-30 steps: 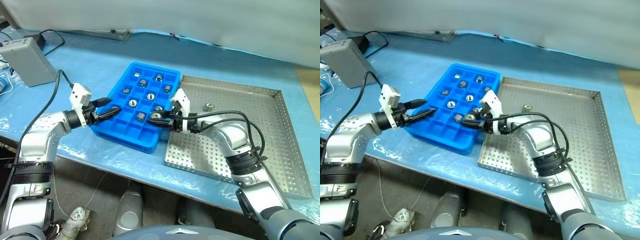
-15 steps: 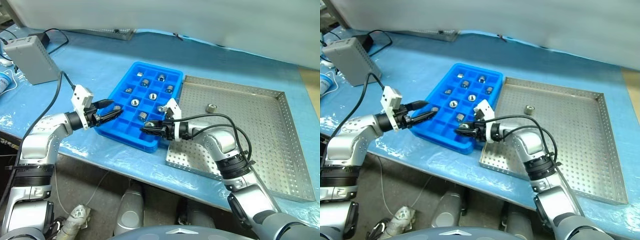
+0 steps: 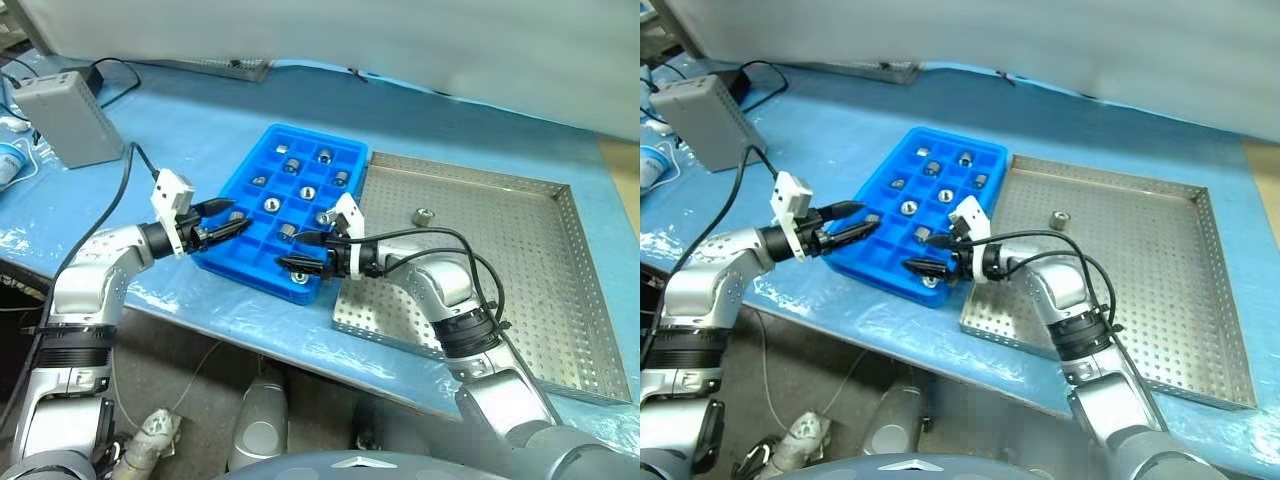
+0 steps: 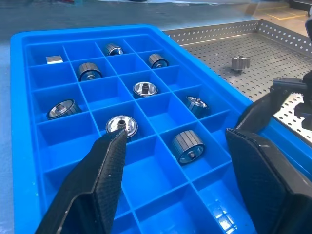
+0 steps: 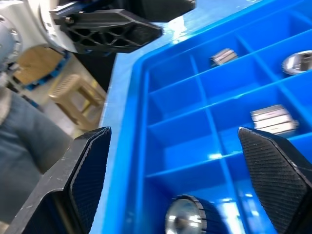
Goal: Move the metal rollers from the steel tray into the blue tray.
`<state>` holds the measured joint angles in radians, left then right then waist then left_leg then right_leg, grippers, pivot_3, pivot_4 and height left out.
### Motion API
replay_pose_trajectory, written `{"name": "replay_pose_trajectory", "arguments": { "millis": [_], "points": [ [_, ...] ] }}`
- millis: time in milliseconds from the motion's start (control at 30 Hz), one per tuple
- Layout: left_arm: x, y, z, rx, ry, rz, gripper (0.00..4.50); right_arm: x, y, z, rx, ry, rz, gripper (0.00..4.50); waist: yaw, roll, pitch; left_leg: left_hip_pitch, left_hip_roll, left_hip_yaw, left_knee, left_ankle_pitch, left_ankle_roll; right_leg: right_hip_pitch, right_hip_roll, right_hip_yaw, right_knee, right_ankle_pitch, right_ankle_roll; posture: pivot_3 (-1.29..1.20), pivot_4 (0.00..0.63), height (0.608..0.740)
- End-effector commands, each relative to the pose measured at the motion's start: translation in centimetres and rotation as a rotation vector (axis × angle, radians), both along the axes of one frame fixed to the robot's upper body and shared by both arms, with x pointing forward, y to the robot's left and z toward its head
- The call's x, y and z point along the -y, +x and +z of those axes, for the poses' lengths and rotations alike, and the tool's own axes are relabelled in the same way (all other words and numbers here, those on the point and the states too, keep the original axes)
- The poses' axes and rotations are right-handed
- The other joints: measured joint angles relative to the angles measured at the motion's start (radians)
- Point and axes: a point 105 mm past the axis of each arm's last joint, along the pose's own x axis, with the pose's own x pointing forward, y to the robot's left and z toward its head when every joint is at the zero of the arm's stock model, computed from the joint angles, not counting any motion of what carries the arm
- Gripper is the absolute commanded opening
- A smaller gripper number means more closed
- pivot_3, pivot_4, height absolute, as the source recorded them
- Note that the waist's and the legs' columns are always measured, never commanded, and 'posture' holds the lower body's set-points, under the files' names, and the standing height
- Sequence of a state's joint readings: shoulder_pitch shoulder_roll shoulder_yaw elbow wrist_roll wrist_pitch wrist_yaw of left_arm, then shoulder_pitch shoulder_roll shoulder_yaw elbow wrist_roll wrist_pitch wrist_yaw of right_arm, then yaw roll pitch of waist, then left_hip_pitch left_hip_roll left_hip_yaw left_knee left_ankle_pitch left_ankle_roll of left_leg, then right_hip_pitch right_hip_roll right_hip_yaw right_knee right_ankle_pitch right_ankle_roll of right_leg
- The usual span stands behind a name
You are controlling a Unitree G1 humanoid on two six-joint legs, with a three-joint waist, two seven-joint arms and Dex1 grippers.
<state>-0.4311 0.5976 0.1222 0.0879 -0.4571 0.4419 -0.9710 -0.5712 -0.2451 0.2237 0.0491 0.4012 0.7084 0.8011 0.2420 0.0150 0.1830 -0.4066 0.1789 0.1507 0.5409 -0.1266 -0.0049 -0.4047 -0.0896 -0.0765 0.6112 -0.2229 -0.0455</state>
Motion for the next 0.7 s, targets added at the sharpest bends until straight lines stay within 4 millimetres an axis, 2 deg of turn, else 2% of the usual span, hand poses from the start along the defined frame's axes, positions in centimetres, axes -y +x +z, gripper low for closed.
{"name": "replay_pose_trajectory", "arguments": {
  "millis": [33,200,267,433,600,700],
  "points": [
    [1.0,0.1,1.2,0.055,-0.011,-0.04,3.41,2.4,1.6,1.3,0.07,-0.003,-0.107,4.37,0.002,0.0,0.0,0.0,0.0,0.0,0.0,0.0,0.0,0.0,0.0,0.0,0.0,0.001,-0.002,0.36,0.15,0.74],
    [4.1,0.1,1.3,0.052,-0.068,-0.128,3.41,5.5,2.3,3.0,0.156,-0.006,-0.239,4.37,0.001,0.0,0.0,-0.001,0.0,0.0,0.001,0.001,-0.001,0.0,0.0,0.0,0.0,0.002,-0.003,0.3,0.15,0.74],
    [5.6,0.0,1.2,0.049,-0.085,-0.172,3.41,6.4,2.4,3.3,0.179,-0.013,-0.284,4.37,-0.006,0.0,0.0,-0.001,0.0,0.0,0.001,0.001,-0.001,0.0,0.0,0.0,0.0,0.002,-0.003,0.27,0.15,0.74],
    [9.5,0.3,0.9,0.036,-0.131,-0.276,3.41,10.3,4.2,3.6,0.245,-0.079,-0.513,4.37,-0.018,0.0,0.0,-0.001,0.0,0.001,0.002,0.002,-0.002,0.0,0.0,0.0,0.0,0.002,-0.003,0.2,0.15,0.74],
    [10.8,0.7,1.0,0.041,-0.152,-0.309,3.41,12.7,5.5,4.4,0.3,-0.095,-0.65,4.37,-0.047,0.0,0.0,-0.002,0.0,0.001,0.002,0.002,-0.002,0.0,0.0,0.001,0.0,0.002,-0.003,0.17,0.15,0.74],
    [11.0,0.7,0.7,0.042,-0.148,-0.317,3.41,14.2,6.2,4.1,0.309,-0.124,-0.718,4.37,-0.065,0.0,0.0,-0.002,0.0,0.002,0.003,0.002,-0.002,0.0,0.0,0.0,0.0,0.002,-0.003,0.17,0.15,0.74]
  ]
}}
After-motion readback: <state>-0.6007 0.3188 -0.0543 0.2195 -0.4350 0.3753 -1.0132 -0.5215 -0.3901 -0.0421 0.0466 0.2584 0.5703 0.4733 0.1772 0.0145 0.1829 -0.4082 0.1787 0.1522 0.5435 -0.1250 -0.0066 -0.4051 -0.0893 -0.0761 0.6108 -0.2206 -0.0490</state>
